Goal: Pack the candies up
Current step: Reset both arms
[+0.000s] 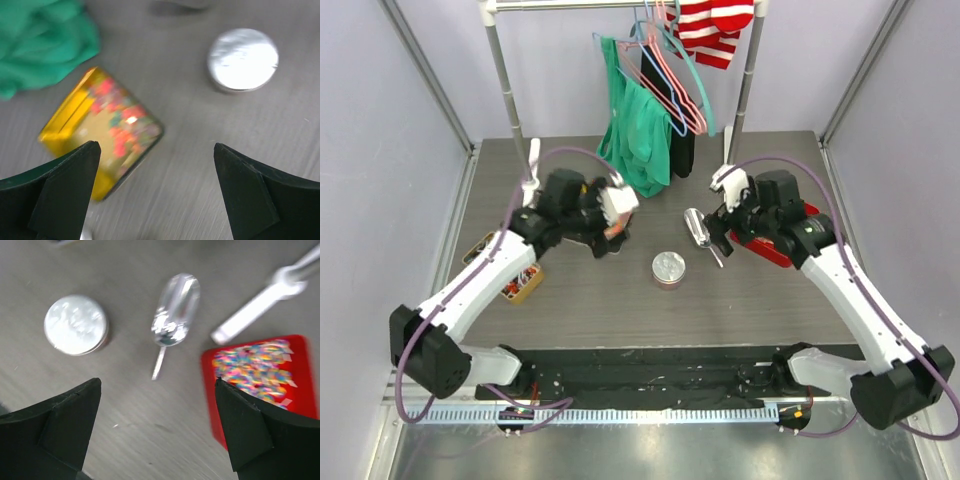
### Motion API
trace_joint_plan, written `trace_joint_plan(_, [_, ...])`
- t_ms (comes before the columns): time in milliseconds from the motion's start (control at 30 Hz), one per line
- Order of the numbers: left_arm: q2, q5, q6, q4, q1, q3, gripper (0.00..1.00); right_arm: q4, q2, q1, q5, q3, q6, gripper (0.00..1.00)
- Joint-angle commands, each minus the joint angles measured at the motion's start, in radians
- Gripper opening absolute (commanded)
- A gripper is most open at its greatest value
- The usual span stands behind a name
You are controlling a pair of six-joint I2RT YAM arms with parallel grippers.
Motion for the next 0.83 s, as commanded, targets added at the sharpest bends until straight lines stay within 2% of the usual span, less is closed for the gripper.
trace_joint_plan(0, [-0.059, -0.087, -0.155, -0.111, 0.197, 0.163, 1.0, 0.112, -0.107, -0.004, 0.269, 0.129, 0.069, 1.0])
trace_joint_plan(67, [-0.076, -0.07, -0.199, -0.119, 0.321, 0.236, 1.0, 0.149, -0.146, -0.005, 0.387, 0.149, 0.084, 1.0])
trace_joint_plan(167, [-0.133, -0.068, -0.227, -0.096, 0.447, 0.301, 1.0, 0.213, -0.201, -0.005, 0.561, 0.165, 0.085, 1.0])
trace_joint_plan(267, [-0.211, -0.094, -0.246, -0.058, 0.506, 0.339, 1.0, 0.296, -0.267, -0.005, 0.69, 0.137, 0.044, 1.0])
trace_joint_plan(467, [-0.323, -0.121, -0.299, -0.016, 0.546, 0.33, 1.0, 0.332, -0.342, -0.007, 0.719, 0.122, 0.012, 1.0])
trace_joint_plan(600, [-0.329, -0.125, -0.312, -0.025, 0.546, 0.307, 1.0, 0.342, -0.385, -0.007, 0.649, 0.123, 0.032, 1.0])
trace_joint_plan(800, [-0.318, -0.141, -0.306, -0.024, 0.546, 0.294, 1.0, 0.361, -0.394, -0.007, 0.63, 0.165, 0.05, 1.0])
